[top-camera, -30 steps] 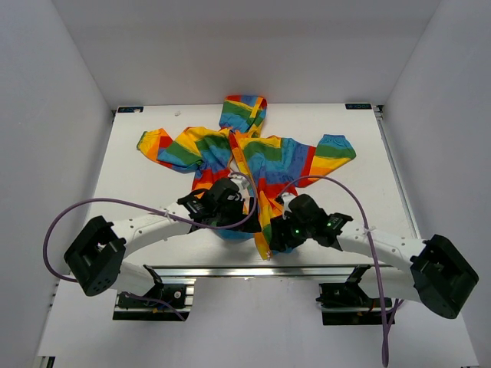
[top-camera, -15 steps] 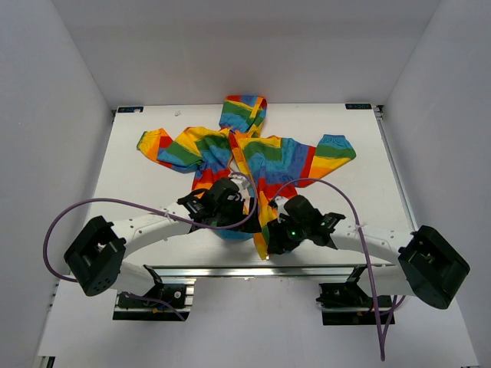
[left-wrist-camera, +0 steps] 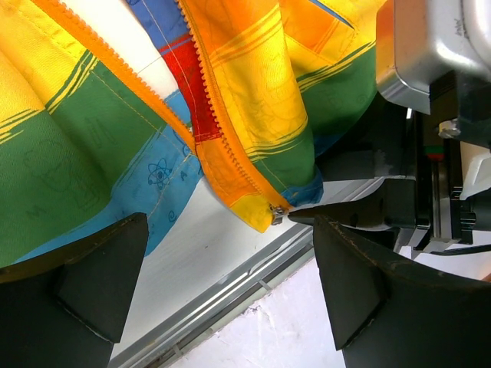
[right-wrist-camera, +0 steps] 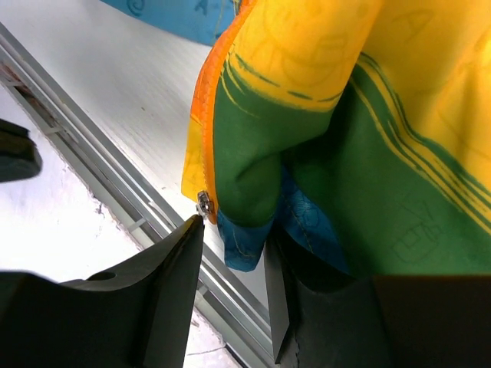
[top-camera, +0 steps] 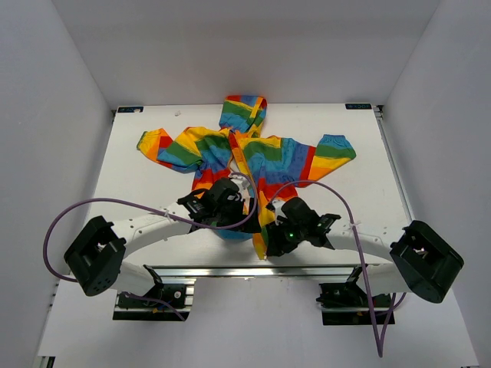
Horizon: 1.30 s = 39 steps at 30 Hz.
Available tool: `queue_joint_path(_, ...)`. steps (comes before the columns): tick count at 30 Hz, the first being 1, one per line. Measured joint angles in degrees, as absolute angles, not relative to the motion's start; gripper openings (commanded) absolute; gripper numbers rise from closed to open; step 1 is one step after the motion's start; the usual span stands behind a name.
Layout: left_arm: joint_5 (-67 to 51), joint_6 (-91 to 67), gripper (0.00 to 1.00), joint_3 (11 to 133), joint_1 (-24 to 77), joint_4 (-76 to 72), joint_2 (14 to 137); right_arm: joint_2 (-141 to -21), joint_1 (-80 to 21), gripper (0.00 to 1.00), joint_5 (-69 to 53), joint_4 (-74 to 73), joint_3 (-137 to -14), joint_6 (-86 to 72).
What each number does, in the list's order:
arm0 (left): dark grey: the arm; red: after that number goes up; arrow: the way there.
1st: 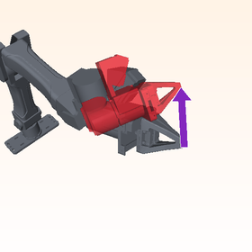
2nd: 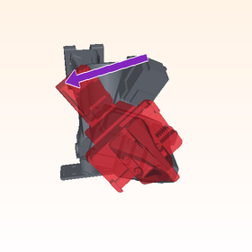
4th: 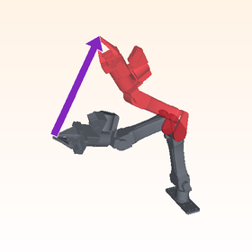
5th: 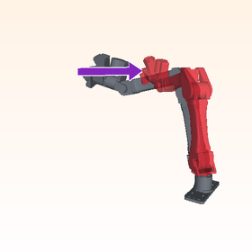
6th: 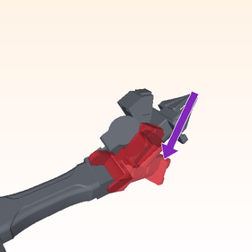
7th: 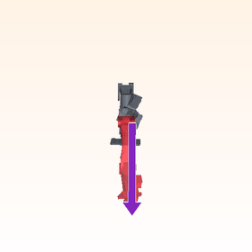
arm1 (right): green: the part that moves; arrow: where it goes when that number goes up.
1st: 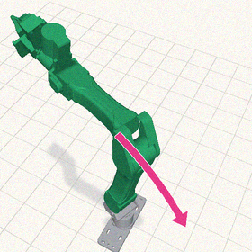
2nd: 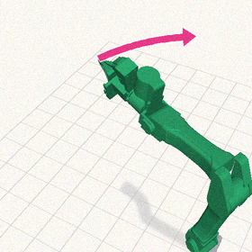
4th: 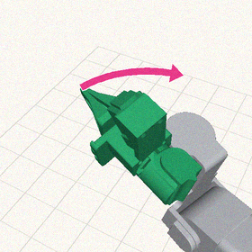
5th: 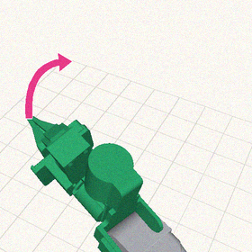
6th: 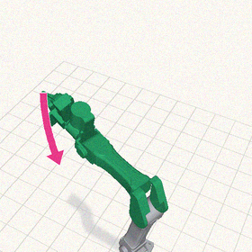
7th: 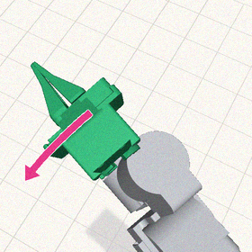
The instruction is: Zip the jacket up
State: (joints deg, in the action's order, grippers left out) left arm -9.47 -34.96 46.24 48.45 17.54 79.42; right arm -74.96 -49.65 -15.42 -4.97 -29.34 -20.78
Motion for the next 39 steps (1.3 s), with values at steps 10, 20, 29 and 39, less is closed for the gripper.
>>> queue_joint_path(10,-9.43,-34.96,0.97,46.24,48.45,17.91,79.42,-75.48,-49.76,0.14,-15.09,-3.77,-28.99,-21.54)
queue_joint_path(20,-8.82,-34.96,0.98,46.24,48.45,19.42,79.26,-74.46,-49.91,0.00,-15.68,-1.13,-28.08,-23.14)
queue_joint_path(29,-6.68,-36.32,0.98,47.81,48.45,23.46,78.24,-58.65,-49.06,0.00,-6.76,-5.72,-27.75,-27.46)
queue_joint_path(39,-0.27,-40.56,0.98,53.25,48.45,29.98,79.79,-49.80,-43.92,0.00,5.26,-16.95,-27.75,-33.17)
